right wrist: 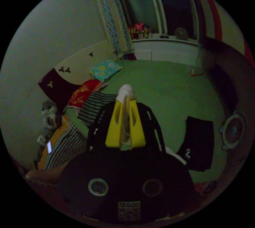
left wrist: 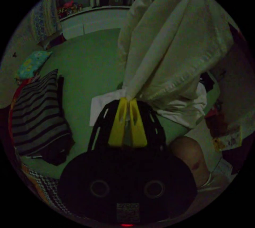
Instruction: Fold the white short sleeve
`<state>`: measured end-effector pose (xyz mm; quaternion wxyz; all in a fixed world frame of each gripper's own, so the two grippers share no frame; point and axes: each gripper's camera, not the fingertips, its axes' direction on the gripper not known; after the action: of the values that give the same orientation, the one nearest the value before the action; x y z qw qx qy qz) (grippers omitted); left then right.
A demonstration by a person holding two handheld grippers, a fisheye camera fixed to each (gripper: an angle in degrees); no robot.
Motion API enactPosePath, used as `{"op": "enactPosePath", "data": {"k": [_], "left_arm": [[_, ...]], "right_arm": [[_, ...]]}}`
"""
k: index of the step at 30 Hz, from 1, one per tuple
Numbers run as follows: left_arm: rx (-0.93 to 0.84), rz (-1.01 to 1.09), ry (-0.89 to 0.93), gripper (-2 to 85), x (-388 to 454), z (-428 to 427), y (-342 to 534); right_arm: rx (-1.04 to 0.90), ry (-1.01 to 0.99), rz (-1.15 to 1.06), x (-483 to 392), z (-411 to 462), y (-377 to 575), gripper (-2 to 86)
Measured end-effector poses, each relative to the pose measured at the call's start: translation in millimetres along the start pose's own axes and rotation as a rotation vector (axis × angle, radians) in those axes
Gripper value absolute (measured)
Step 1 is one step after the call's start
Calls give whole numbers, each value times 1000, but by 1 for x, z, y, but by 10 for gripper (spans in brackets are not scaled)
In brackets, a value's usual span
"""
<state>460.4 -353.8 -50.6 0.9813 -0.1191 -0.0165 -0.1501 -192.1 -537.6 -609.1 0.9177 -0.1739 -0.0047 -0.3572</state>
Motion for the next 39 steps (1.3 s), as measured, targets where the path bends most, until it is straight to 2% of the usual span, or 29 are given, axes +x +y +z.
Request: {"op": "enactPosePath", "data": {"k": [4, 9, 14, 17, 21, 25, 30, 32, 35, 37, 39], "left_arm": [[46, -51, -67, 12, -36, -17, -16], [149, -194, -168, 15, -120, -59, -84], [180, -339, -153, 56, -164, -63, -128], [133, -358, -133, 74, -172, -42, -122], [23, -226, -28, 116, -148, 3, -74], [-110, -102, 153, 182, -113, 37, -7], [-278, 11, 328, 242, -57, 67, 82], [-294, 30, 306, 253, -42, 71, 97], [-343, 65, 142, 252, -21, 76, 108], [-364, 78, 88, 221, -11, 76, 115], [-379, 61, 73, 141, -5, 69, 126]], "right_arm": [[54, 55, 66, 37, 12, -30, -3], [122, 152, 195, 96, 51, -92, 3], [69, 71, 330, 159, 94, -110, 62], [5, 66, 247, 182, 122, -76, 97], [-237, 192, 139, 220, 163, 16, 110], [-391, 214, 142, 263, 169, 119, 121], [-437, 165, 215, 294, 157, 201, 143], [-439, 147, 244, 300, 162, 220, 149], [-495, 127, 257, 303, 183, 244, 129], [-511, 264, 219, 302, 194, 256, 76], [-503, 233, 211, 303, 190, 260, 9]]}}
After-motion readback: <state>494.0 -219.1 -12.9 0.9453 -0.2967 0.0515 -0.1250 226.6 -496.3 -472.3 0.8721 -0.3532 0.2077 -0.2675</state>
